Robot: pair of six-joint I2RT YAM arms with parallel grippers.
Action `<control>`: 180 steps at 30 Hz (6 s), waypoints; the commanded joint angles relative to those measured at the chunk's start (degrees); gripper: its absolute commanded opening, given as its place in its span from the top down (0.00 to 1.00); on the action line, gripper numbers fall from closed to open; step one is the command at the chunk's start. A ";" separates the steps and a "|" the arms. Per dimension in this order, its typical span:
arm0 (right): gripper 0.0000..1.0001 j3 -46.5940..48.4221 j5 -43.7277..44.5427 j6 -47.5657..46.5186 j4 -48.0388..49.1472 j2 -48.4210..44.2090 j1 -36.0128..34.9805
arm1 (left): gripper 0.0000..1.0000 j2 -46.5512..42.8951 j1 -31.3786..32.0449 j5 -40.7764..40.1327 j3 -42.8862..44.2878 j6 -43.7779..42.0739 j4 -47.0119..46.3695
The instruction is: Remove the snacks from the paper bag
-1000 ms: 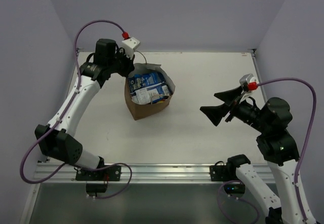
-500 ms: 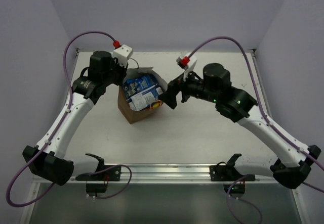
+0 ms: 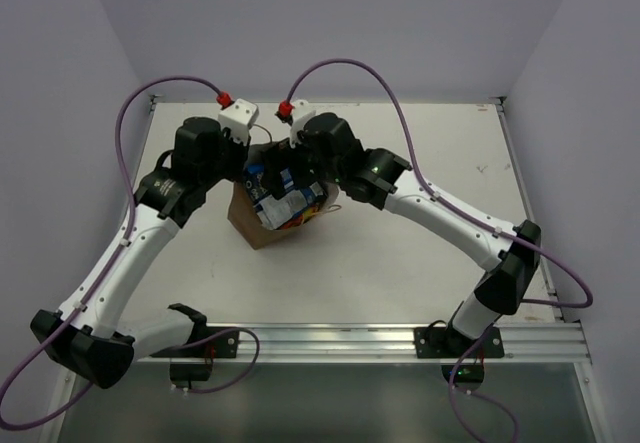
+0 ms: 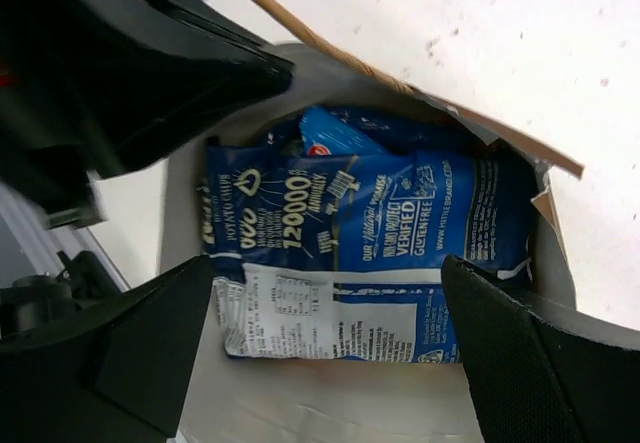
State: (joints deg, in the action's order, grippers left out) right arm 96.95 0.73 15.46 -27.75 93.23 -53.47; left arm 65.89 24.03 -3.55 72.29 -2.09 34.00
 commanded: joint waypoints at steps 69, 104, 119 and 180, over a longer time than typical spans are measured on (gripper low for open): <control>0.37 -19.87 -0.03 -2.98 17.56 4.79 37.13 | 1.00 -0.76 1.37 -4.62 2.59 -4.07 -14.05; 0.28 -15.30 6.37 13.60 20.36 -3.06 -2.69 | 1.00 -2.43 1.37 0.56 -0.48 -5.30 -15.98; 0.45 -12.92 9.20 20.05 27.39 8.63 -2.60 | 1.00 -3.66 1.37 1.00 -1.98 -4.68 -14.31; 0.27 -32.35 -15.21 4.77 15.08 -23.96 36.71 | 1.00 -5.07 1.37 -2.69 -5.05 -6.26 -15.72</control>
State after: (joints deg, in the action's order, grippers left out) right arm 62.72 -6.59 28.05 -14.55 74.91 -8.75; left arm 62.87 25.21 -6.17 66.67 -7.14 24.91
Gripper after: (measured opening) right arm 0.731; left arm 0.032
